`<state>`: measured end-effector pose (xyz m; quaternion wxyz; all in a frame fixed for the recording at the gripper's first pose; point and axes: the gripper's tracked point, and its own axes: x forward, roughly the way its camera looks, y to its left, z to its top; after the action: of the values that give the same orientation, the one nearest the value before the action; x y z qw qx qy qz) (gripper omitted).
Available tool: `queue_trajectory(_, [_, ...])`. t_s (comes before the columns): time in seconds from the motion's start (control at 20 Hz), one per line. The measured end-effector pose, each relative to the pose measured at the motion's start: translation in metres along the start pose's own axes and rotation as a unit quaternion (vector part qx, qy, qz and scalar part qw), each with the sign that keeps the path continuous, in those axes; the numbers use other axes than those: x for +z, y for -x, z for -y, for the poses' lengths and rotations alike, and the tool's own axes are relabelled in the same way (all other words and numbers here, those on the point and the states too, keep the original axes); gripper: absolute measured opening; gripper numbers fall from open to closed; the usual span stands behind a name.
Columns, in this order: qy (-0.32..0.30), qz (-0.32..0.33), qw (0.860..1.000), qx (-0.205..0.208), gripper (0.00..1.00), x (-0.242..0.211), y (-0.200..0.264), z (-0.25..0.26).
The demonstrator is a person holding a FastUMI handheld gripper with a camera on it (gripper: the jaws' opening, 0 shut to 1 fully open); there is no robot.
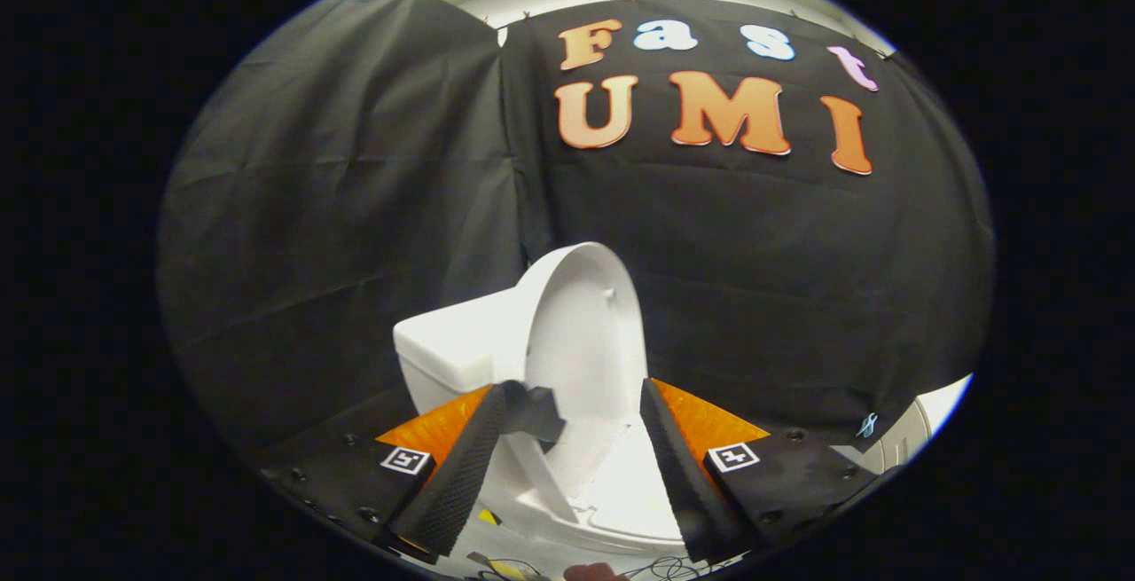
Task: Open the toilet lid.
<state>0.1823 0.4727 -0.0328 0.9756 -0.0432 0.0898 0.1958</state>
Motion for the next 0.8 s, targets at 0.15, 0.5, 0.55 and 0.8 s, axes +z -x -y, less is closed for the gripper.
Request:
queue_trajectory(0.15, [-0.009,0.033,0.999,-0.031,0.98,0.032,0.031,0.058])
queue_trajectory(0.5, [0.012,0.074,0.992,-0.105,0.98,0.074,0.097,0.176])
queue_trajectory(0.55, [0.015,0.075,0.991,-0.113,0.98,0.076,0.109,0.192])
queue_trajectory(0.8, [0.004,0.078,0.985,-0.155,0.97,0.064,0.17,0.259])
